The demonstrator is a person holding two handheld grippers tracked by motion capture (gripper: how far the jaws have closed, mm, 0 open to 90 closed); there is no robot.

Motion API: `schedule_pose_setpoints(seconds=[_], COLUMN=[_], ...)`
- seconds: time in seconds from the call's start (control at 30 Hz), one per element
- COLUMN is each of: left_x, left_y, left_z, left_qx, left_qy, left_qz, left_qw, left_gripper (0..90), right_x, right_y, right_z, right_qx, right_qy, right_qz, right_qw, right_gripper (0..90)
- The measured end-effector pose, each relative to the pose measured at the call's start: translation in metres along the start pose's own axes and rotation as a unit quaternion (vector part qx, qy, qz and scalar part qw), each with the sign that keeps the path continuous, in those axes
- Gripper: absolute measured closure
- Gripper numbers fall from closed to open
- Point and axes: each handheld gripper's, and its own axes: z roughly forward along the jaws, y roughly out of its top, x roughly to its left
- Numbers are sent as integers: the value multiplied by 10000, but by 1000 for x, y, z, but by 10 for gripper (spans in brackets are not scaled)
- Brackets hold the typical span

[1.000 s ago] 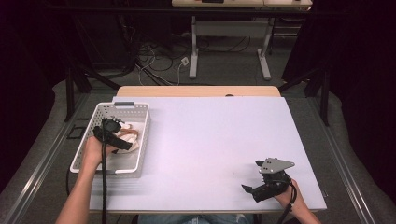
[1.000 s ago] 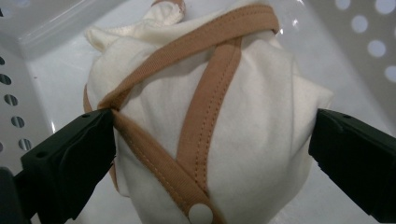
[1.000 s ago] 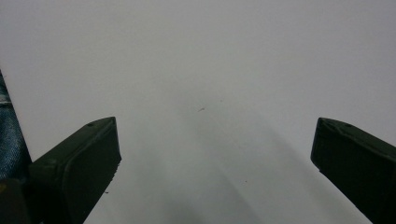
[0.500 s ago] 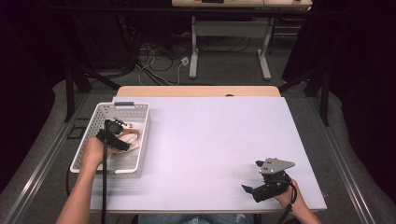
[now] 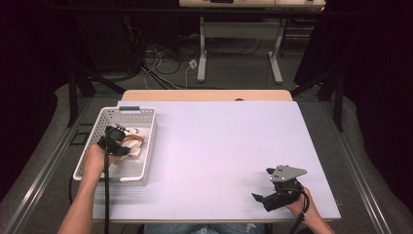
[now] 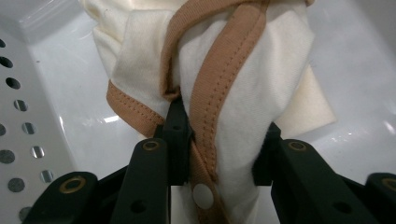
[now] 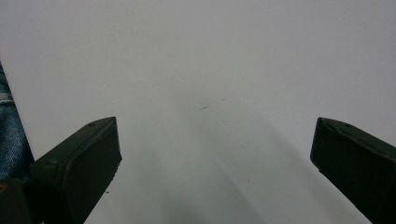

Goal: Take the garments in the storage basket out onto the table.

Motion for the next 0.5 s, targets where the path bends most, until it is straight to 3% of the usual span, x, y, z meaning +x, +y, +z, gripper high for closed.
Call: schedule_pose_setpoints(seconds=[0.17,0.5], left_x=[2,8], left_y=[-1,-7], left_z=[-3,-15], left_qx=[-88,-513], left_qy=[-54,-114], left_qz=[-49,-242], left_qw=[9999,9983], left_gripper=[691,691], right_x=[1,1], right_y=[0,1], right_z=[1,0], right_qx=[-54,-34], right_qy=[-23,-29], right_qz=[28,1], right_qw=[10000,10000], right_gripper=[15,17])
